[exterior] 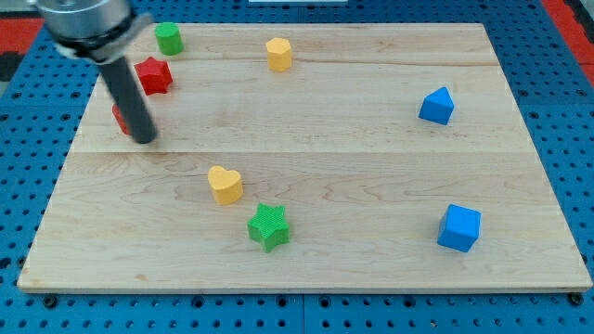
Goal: Push the green star to the bottom of the red circle
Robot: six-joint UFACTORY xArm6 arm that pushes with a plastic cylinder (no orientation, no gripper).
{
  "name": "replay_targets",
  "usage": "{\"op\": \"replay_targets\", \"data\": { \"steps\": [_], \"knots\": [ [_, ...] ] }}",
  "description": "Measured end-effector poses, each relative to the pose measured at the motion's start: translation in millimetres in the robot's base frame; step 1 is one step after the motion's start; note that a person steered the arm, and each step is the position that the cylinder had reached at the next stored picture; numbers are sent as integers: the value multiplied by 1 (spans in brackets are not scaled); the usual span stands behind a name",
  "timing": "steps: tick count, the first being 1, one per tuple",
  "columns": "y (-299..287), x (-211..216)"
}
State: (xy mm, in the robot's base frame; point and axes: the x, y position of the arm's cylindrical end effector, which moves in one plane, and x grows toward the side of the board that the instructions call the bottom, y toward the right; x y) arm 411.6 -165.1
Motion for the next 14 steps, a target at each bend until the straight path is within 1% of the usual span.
{"op": "replay_targets", "data": {
  "steps": [1, 2, 3, 4, 6, 8, 9, 10, 12, 13, 14],
  "knots": [
    [97, -26],
    [189, 15],
    [207, 97],
    [171, 147],
    [34, 148],
    [-1, 172],
    [-41, 172],
    [-55, 184],
    [-51, 129],
    [-41, 136],
    [-4, 170]
  ]
}}
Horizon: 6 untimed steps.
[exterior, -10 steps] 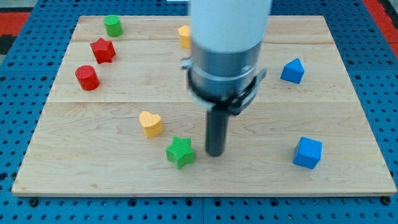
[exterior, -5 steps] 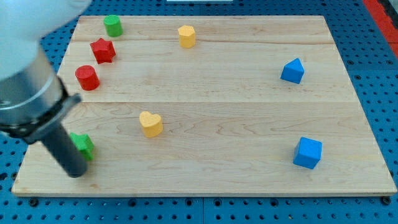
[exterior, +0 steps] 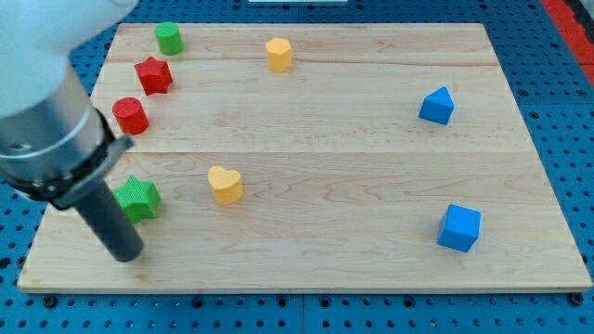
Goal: Push the green star to the bottom of the red circle
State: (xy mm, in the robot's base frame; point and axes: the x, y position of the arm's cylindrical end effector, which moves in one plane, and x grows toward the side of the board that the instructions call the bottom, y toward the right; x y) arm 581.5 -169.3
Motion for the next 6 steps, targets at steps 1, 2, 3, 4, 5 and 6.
{"op": "replay_targets", "data": {
  "steps": [1, 2, 3, 4, 5, 6],
  "knots": [
    [10, -25],
    [-31, -43],
    [-46, -47],
    [-45, -75],
    [-53, -75],
    [-54, -76]
  ]
}}
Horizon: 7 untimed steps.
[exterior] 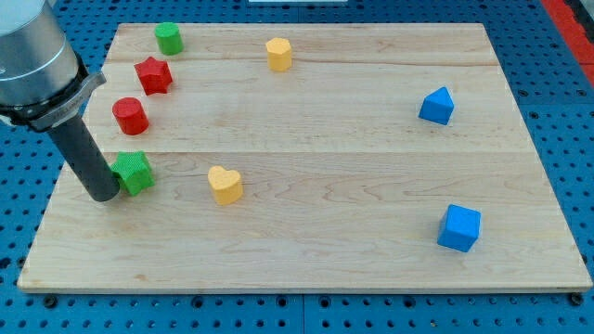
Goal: Push the green star to the bottom of the red circle
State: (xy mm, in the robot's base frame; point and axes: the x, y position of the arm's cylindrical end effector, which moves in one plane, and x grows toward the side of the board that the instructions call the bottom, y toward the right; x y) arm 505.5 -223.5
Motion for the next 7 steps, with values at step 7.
{"op": "replay_targets", "data": {
  "steps": [7],
  "knots": [
    [-9, -13]
  ]
}}
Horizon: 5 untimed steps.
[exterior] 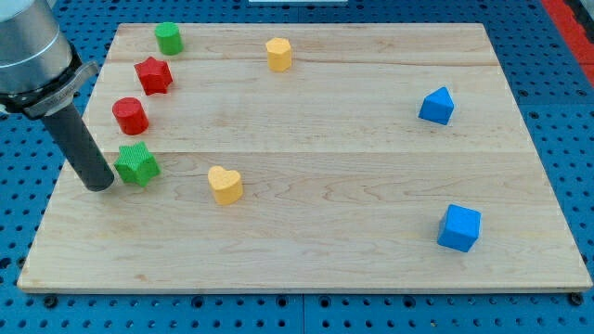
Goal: Push the green star to the bottom of the red circle
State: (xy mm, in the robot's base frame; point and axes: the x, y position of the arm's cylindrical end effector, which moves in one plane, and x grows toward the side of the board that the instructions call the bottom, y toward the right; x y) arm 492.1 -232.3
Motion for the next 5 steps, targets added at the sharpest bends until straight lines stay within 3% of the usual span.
{"op": "replay_targets", "data": {
  "steps": [3, 5],
  "knots": [
    [47, 1],
    [80, -23]
  ]
}}
